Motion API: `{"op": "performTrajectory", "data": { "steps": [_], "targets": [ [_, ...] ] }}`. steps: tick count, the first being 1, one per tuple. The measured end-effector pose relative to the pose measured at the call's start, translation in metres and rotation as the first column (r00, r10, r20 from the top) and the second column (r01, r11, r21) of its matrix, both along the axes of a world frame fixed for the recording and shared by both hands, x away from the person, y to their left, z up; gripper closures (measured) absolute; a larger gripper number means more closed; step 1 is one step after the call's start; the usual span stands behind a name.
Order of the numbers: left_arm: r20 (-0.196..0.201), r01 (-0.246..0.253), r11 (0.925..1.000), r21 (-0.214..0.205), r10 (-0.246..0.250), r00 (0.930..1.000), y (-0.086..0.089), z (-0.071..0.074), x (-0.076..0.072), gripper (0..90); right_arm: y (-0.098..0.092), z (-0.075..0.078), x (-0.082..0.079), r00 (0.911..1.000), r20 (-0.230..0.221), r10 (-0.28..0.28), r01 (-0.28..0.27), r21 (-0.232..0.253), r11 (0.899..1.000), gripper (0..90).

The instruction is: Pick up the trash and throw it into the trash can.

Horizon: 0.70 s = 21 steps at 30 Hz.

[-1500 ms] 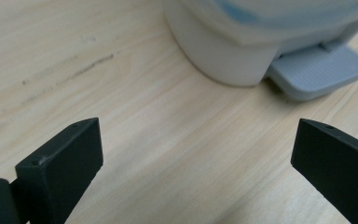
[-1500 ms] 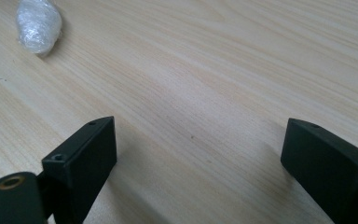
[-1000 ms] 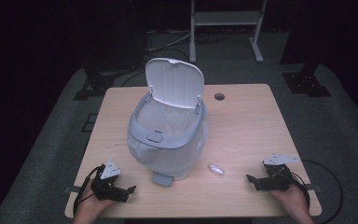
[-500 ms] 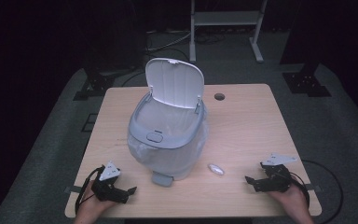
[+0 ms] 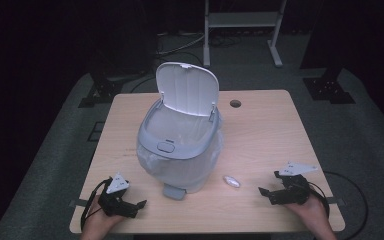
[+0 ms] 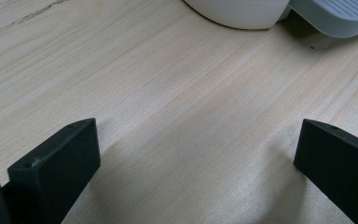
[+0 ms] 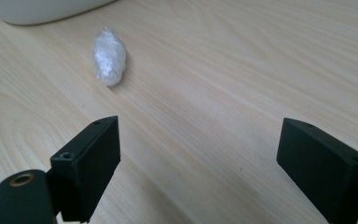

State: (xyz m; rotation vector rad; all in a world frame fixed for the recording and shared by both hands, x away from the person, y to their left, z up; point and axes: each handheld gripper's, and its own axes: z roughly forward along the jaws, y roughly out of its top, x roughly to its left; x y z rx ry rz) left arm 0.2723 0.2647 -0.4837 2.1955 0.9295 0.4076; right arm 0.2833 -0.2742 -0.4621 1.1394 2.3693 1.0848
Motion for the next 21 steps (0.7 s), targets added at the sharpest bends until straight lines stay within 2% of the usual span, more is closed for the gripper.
{"op": "performTrajectory", "data": {
  "steps": [10, 21],
  "targets": [
    [0.0, 0.0, 1.0, 0.0, 0.0, 1.0, 0.0, 0.0, 0.0, 0.0, 0.01, 0.009, 0.004, 0.9995, 0.007, 0.029, -0.029, 0.036, 0.999, 12.5],
    [0.0, 0.0, 1.0, 0.0, 0.0, 1.0, 0.0, 0.0, 0.0, 0.0, 0.028, 0.015, 0.009, 0.9974, 0.018, 0.07, -0.07, 0.046, 0.996, 12.6]
  ]
}}
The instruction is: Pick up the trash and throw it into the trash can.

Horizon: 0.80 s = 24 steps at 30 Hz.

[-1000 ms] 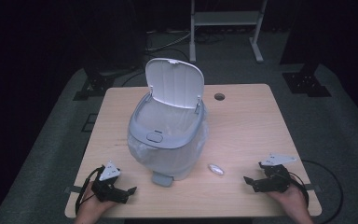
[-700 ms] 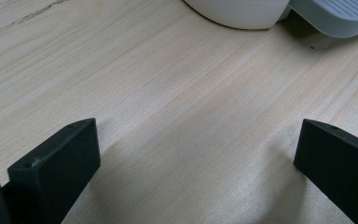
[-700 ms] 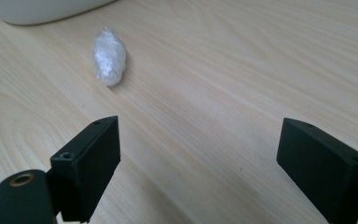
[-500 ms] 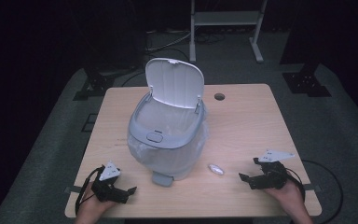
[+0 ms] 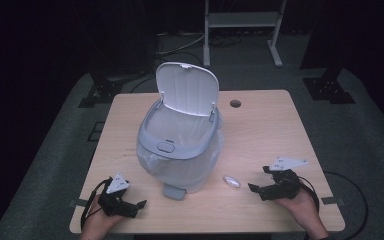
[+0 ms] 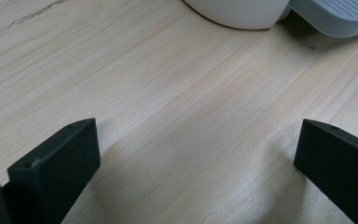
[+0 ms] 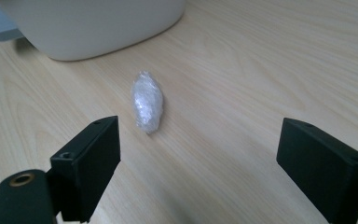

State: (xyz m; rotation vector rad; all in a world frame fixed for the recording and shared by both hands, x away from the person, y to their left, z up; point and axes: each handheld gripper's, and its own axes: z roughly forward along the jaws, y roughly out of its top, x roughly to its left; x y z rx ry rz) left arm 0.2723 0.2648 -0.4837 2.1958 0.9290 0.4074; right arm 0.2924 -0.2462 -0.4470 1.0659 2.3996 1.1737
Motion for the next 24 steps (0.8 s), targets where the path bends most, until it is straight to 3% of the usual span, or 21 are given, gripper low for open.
{"op": "performTrajectory", "data": {
  "steps": [24],
  "targets": [
    [0.0, 0.003, 1.0, -0.001, -0.003, 1.0, 0.0, 0.0, 0.0, 0.0, 0.038, 0.001, 0.013, 0.9982, -0.01, 0.058, -0.058, -0.005, 0.998, 12.7]
  ]
}}
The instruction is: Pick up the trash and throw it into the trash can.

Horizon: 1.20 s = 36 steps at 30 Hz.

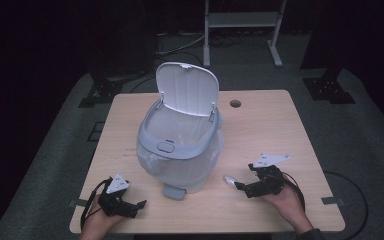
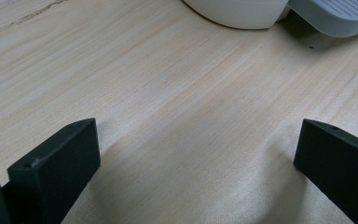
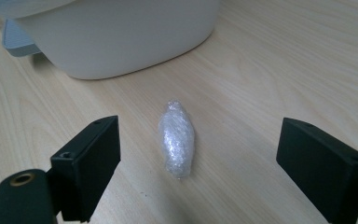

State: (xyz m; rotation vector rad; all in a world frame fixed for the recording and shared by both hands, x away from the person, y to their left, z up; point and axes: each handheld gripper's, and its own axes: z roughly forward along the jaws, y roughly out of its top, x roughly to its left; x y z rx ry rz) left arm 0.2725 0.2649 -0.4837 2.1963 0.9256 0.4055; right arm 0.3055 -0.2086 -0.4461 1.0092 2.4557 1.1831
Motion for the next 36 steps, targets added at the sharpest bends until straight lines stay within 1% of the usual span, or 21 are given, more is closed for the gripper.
{"op": "performTrajectory", "data": {
  "steps": [8, 16, 20, 25, 26, 27, 32, 36],
  "targets": [
    [0.0, 0.002, 1.0, 0.0, -0.002, 1.0, 0.0, 0.0, 0.0, 0.0, 0.01, -0.004, 0.007, 0.9997, -0.021, 0.01, -0.011, -0.018, 1.0, 13.2],
    [0.0, 0.005, 1.0, 0.0, -0.005, 1.0, 0.0, 0.0, 0.0, 0.0, 0.021, -0.009, 0.013, 0.9985, -0.041, 0.036, -0.037, -0.034, 0.999, 16.7],
    [0.0, 0.005, 1.0, 0.0, -0.005, 1.0, 0.0, 0.0, 0.0, 0.0, 0.023, -0.012, 0.015, 0.9975, -0.05, 0.051, -0.053, -0.047, 0.997, 21.3],
    [0.0, 0.007, 1.0, 0.0, -0.007, 1.0, 0.0, 0.0, 0.0, 0.0, 0.025, -0.015, 0.018, 0.9959, -0.068, 0.059, -0.062, -0.044, 0.997, 28.9],
    [0.0, 0.007, 1.0, 0.0, -0.007, 1.0, 0.0, 0.0, 0.0, 0.0, 0.025, -0.015, 0.018, 0.9959, -0.068, 0.059, -0.062, -0.044, 0.997, 28.9],
    [0.0, 0.007, 1.0, 0.0, -0.007, 1.0, 0.0, 0.0, 0.0, 0.0, 0.027, -0.016, 0.018, 0.9957, -0.07, 0.061, -0.065, -0.05, 0.997, 31.4],
    [0.001, 0.007, 1.0, 0.0, -0.007, 1.0, 0.0, 0.0, 0.0, 0.0, 0.031, -0.019, 0.018, 0.9934, -0.086, 0.077, -0.083, -0.074, 0.994, 37.1],
    [0.001, 0.008, 1.0, 0.0, -0.008, 1.0, 0.0, 0.0, 0.0, 0.0, 0.032, -0.02, 0.019, 0.9926, -0.088, 0.084, -0.091, -0.078, 0.993, 42.7]
  ]
}}
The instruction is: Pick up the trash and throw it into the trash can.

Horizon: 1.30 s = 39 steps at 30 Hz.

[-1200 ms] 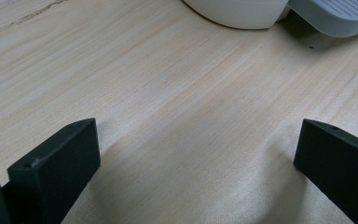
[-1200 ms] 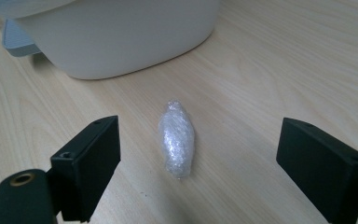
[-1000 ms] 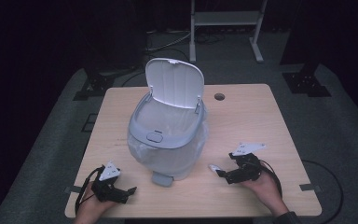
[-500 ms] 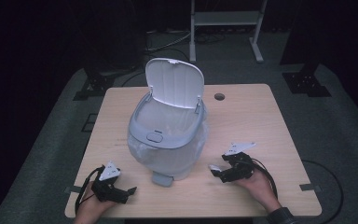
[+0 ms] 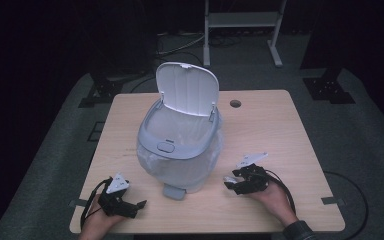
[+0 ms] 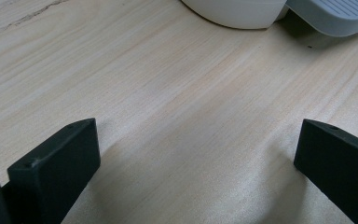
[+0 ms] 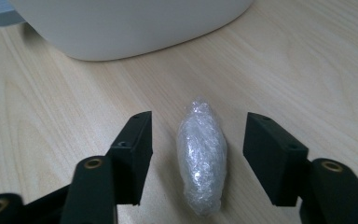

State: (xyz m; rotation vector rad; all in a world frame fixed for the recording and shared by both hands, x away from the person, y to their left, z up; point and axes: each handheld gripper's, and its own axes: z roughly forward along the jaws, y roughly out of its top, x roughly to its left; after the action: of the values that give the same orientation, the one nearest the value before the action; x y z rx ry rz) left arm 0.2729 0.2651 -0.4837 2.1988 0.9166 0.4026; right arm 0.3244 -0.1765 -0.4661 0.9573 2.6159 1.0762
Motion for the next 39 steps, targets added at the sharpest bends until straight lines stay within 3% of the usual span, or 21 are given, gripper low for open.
{"op": "performTrajectory", "data": {
  "steps": [13, 21, 30, 39],
  "targets": [
    [0.0, 0.001, 1.0, 0.0, -0.001, 1.0, 0.0, 0.0, 0.0, 0.0, 0.004, -0.003, -0.001, 0.9991, -0.008, 0.042, -0.042, -0.034, 0.999, 61.7],
    [0.0, 0.002, 1.0, 0.0, -0.002, 1.0, 0.0, 0.0, 0.0, 0.0, 0.003, -0.002, -0.002, 0.9992, -0.001, 0.04, -0.04, -0.049, 0.998, 64.1],
    [0.0, 0.003, 1.0, 0.001, -0.003, 1.0, 0.0, 0.0, 0.0, 0.0, -0.006, 0.006, 0.0, 0.999, -0.033, 0.031, -0.031, 0.011, 0.999, 64.4],
    [0.0, 0.005, 1.0, 0.0, -0.005, 1.0, 0.0, 0.0, 0.0, 0.0, -0.014, 0.016, -0.002, 0.9996, -0.02, 0.02, -0.019, 0.042, 0.999, 64.3]
  ]
}}
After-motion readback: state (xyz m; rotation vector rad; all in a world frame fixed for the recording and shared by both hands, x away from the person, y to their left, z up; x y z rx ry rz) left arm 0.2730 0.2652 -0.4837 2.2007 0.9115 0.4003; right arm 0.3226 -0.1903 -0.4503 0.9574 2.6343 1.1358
